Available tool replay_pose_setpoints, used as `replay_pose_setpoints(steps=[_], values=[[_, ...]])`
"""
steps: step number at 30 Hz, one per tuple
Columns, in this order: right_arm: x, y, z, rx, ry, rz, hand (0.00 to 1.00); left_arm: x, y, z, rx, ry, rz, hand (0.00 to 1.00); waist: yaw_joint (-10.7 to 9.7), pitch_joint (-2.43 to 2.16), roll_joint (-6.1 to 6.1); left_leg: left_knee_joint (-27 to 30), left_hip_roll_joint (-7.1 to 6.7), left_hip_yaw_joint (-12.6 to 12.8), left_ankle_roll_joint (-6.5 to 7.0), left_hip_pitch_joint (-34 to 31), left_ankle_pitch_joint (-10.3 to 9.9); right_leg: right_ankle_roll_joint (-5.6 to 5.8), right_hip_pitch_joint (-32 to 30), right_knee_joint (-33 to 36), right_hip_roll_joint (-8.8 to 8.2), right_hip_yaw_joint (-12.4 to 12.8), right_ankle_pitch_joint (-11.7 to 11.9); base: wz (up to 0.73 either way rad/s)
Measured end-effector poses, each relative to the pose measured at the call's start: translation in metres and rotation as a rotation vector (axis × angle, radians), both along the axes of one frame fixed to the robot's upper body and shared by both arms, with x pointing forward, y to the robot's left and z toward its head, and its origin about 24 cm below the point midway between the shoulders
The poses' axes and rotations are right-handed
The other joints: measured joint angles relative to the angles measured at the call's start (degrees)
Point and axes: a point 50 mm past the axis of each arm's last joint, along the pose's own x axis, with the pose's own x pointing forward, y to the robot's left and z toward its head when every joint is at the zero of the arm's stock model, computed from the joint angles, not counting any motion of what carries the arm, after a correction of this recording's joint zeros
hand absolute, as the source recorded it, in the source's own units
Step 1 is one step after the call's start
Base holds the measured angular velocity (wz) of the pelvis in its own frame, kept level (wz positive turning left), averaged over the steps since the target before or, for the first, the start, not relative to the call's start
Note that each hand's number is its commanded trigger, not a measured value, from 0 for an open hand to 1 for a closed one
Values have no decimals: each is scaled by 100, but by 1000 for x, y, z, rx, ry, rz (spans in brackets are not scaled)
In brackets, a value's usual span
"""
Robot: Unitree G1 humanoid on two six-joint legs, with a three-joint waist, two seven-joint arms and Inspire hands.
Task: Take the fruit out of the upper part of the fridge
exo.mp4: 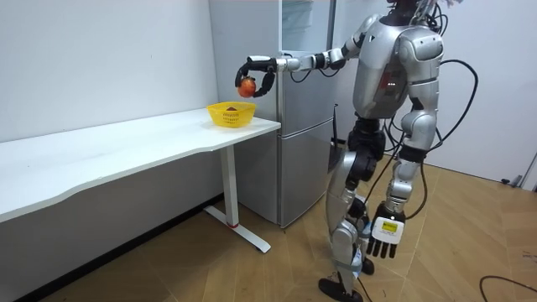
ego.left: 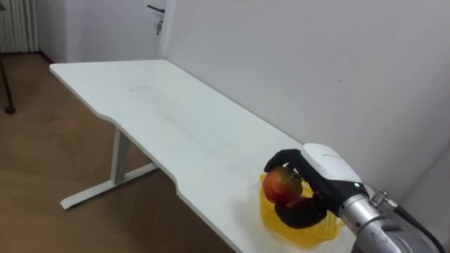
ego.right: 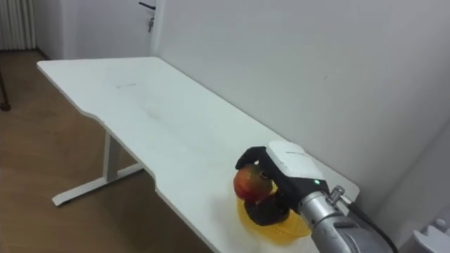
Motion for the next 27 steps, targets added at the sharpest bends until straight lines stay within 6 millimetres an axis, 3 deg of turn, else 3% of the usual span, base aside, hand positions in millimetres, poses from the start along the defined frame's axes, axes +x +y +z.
replay_pose_setpoints(steps=[4,10,18,27], values=[[3,-10,5,28,-31,-41,100,-5,0,0,4,10,2,0,-33,-1,103,69,-31,11,8,-28,-1,1,3,6,-20,4,0,1],[6,-25,2,37,-26,-122,100,-12,-2,0,11,42,16,0,-74,-50,209,140,-38,8,13,-42,-6,51,25,18,-17,39,-30,0],[7,-38,-10,20,24,-202,100,-14,-3,1,24,54,-15,0,-49,-62,220,155,-38,5,13,-71,-6,82,-4,48,-11,86,-49,2],[5,-67,-39,39,140,-357,100,-11,-7,0,21,40,-20,0,60,-63,204,146,-37,-32,14,-79,-9,79,-16,100,-14,61,-47,3]])
